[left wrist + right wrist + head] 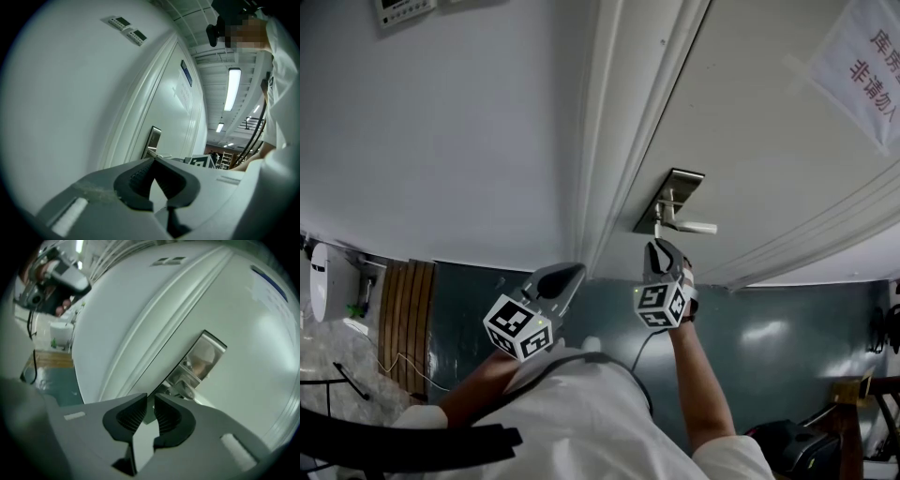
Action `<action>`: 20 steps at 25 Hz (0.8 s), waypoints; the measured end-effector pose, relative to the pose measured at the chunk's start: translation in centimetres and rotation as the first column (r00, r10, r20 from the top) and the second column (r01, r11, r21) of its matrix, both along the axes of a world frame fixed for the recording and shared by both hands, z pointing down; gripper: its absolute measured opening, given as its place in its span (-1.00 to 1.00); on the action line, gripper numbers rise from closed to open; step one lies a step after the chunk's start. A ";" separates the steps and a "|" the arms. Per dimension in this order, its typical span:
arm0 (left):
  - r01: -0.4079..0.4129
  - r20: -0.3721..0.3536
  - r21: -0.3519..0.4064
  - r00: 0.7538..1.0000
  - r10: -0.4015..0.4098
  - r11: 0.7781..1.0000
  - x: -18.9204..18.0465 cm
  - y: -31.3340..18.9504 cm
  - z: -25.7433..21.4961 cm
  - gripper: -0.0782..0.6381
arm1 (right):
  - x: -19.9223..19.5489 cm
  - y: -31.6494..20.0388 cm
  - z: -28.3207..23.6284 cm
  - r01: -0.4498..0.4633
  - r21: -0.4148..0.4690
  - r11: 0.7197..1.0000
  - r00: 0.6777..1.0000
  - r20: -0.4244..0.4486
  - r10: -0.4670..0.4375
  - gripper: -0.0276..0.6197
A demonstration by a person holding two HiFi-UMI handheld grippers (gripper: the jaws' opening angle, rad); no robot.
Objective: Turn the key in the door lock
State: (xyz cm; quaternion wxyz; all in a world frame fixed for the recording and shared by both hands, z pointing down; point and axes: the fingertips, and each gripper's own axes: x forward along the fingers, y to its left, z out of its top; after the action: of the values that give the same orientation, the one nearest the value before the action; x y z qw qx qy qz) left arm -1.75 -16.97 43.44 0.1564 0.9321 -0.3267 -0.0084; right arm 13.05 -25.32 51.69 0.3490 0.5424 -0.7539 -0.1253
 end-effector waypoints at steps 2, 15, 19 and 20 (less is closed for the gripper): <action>-0.007 0.002 0.002 1.000 0.007 1.000 0.2 -0.1 0.0 -0.77 | -0.7 1.4 -0.8 -0.011 -0.009 1.000 0.991 0.134 0.012 -0.81; -0.090 0.017 0.064 0.996 0.089 0.994 2.1 0.4 -2.0 -0.77 | -3.5 8.1 -7.1 -0.076 -0.004 0.997 0.754 0.654 0.061 -0.89; -0.104 0.009 0.060 0.995 0.104 0.993 1.9 0.5 -2.1 -0.77 | -3.8 8.6 -7.0 -0.094 -0.014 0.996 0.748 0.658 0.080 -0.89; -0.107 0.009 0.058 0.994 0.106 0.993 1.7 0.6 -2.0 -0.77 | -3.9 8.7 -6.9 -0.098 -0.016 0.995 0.749 0.657 0.085 -0.89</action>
State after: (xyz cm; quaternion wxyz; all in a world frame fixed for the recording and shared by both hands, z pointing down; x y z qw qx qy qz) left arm -0.03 -16.42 41.42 0.1282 0.9524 -0.2766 -0.0070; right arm 9.19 -16.62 44.78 0.0630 0.5914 -0.7996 0.0829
